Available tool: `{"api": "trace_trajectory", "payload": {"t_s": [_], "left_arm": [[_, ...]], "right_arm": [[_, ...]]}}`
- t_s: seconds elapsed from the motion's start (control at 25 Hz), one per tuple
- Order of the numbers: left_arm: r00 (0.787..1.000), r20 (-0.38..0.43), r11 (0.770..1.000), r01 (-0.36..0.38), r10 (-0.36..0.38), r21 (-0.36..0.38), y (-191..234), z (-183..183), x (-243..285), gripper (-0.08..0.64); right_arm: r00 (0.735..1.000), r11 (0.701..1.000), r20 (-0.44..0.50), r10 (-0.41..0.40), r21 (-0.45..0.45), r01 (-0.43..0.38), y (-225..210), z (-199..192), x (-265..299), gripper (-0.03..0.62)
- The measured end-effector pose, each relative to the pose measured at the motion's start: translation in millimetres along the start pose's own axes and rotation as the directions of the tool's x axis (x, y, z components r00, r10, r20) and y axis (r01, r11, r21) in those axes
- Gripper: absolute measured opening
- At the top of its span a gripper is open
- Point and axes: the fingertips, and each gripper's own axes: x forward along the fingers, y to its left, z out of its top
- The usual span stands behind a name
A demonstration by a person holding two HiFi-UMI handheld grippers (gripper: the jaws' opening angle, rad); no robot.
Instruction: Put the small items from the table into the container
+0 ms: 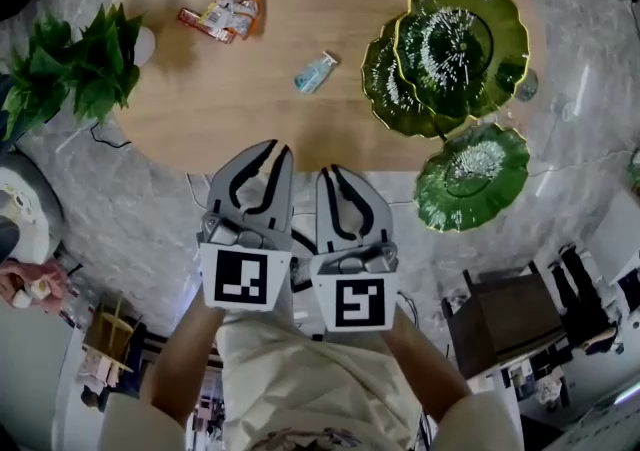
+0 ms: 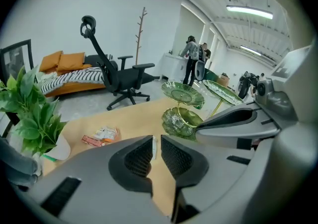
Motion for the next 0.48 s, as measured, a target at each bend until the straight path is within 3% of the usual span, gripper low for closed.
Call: {"api": "trace_trajectory", "payload": {"t_s": [0.12,0.48], "left_arm": [[1.0,-0.009,1.0,0.012,-0.011,0.014,2,-5,13,0.074],[0.997,-0.076,0.999,0.02,-0.017,0.036,10,-36,45,0.123]], "right_arm": [[1.0,1.0,-0.012,0.003,-0.005,-0.003,-1,-6,9,0.008],[0.999,1.0,-0.038,-0.001,-0.014,0.001,-15,-23,39,0.008]]}}
